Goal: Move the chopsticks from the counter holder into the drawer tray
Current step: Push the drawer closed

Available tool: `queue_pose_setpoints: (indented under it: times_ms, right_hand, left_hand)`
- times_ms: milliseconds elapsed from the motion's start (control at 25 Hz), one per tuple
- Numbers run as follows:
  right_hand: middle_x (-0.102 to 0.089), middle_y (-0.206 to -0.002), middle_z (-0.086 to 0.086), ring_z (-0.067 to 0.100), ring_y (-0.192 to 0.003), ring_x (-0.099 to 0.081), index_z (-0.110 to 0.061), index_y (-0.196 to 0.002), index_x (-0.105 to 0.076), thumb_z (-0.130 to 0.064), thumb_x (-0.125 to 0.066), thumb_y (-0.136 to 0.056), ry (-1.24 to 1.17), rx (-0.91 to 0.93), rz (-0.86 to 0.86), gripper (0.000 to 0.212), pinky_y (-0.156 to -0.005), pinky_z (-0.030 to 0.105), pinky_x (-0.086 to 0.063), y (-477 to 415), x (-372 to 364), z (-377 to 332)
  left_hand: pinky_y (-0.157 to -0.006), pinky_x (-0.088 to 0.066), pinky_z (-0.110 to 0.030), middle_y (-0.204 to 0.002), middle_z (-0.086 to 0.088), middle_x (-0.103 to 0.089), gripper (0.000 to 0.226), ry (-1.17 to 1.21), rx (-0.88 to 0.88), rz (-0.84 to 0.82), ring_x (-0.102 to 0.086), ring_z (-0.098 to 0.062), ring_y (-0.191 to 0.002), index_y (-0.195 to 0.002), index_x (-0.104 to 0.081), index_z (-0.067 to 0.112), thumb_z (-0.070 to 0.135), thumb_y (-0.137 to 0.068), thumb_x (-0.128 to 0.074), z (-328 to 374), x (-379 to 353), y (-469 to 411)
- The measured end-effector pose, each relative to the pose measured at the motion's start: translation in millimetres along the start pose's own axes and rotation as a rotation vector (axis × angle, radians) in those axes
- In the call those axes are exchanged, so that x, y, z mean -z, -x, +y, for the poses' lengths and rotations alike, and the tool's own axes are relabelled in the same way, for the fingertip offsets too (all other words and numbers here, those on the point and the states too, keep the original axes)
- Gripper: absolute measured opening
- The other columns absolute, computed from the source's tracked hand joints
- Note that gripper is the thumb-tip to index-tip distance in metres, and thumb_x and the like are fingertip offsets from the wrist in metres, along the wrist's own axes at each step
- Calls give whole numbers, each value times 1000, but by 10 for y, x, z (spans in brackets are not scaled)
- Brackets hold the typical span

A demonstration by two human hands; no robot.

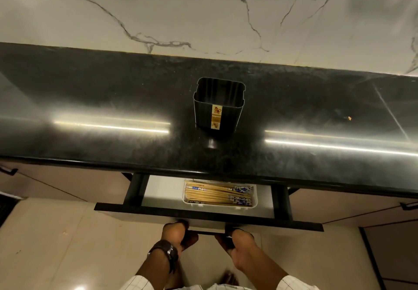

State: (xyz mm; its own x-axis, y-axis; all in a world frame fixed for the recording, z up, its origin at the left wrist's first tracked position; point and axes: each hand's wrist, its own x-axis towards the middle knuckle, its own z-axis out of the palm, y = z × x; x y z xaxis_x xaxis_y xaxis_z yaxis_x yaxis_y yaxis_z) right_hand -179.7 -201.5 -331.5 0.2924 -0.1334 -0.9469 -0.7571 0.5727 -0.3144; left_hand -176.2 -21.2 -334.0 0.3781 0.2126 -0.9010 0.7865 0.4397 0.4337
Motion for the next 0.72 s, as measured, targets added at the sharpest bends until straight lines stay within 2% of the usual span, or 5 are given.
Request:
queue_pose_setpoints:
  times_ms: [200,400,520,640,720]
  right_hand:
    - [-64,-117,30,44,-103,-68,3,-118,-59,-3,-64,-96,-28,36,-84,24,-58,39,-65,-130,-216,-249]
    - [-64,-115,29,43,-105,-65,3,-117,-60,-3,-65,-96,-85,62,-94,22,-60,40,-62,-224,-440,-482]
    - [-62,-119,30,44,-108,-64,3,-114,-60,-3,-66,-95,-114,33,-103,21,-69,44,-61,-236,-503,-593]
    - [-60,-125,31,45,-116,-62,6,-123,-59,1,-65,-94,-138,24,-108,30,-86,46,-58,-241,-555,-654]
    - [-61,-126,32,45,-117,-62,6,-126,-58,4,-64,-94,-160,37,-101,32,-91,45,-56,-221,-583,-666]
  left_hand:
    - [-72,-60,-47,-98,-28,-68,16,63,-21,-47,-68,-38,-84,-108,-60,-3,9,-100,-54,248,-237,-94]
    - [-91,-55,-52,-99,-24,-65,17,113,-31,-144,-65,-35,-89,-109,-62,-1,11,-99,-58,476,-371,-137]
    - [-95,-53,-50,-108,-26,-64,21,158,-22,-185,-64,-36,-97,-114,-63,1,13,-96,-61,538,-404,-200]
    - [-94,-53,-48,-115,-22,-64,23,257,-33,-199,-61,-36,-105,-119,-64,3,8,-98,-57,546,-427,-255]
    - [-97,-51,-48,-123,-18,-63,24,345,-46,-197,-58,-35,-114,-119,-64,4,0,-98,-51,543,-452,-283]
